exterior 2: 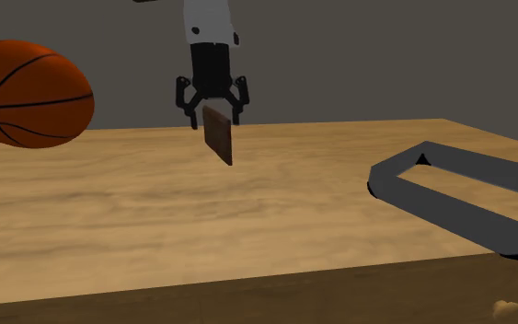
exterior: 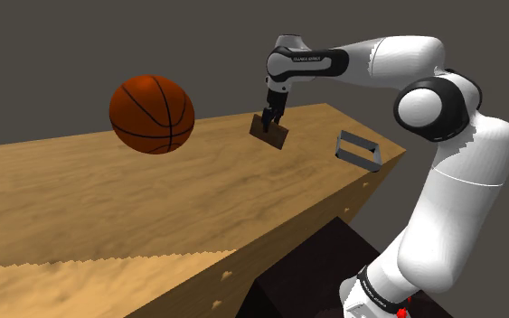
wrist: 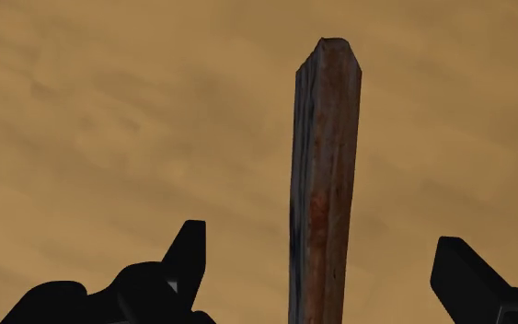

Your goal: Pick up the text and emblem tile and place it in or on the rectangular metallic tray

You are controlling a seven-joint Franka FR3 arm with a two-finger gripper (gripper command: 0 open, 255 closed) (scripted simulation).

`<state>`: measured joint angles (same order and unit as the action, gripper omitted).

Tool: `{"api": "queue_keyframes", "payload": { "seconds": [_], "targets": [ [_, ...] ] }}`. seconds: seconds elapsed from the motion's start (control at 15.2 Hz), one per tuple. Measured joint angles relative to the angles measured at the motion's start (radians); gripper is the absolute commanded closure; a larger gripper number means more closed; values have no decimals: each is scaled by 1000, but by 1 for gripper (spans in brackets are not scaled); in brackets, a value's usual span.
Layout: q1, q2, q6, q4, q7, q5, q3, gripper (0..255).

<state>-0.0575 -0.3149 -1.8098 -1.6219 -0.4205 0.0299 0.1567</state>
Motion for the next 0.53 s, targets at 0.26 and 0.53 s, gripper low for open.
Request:
{"api": "queue_keyframes", "payload": {
  "seconds": [0.26,0.53],
  "targets": [
    [0,-1,-4,-3,-1,0,0,0],
    [0,-1,-4,-3,-1,0,0,255]
  ]
}}
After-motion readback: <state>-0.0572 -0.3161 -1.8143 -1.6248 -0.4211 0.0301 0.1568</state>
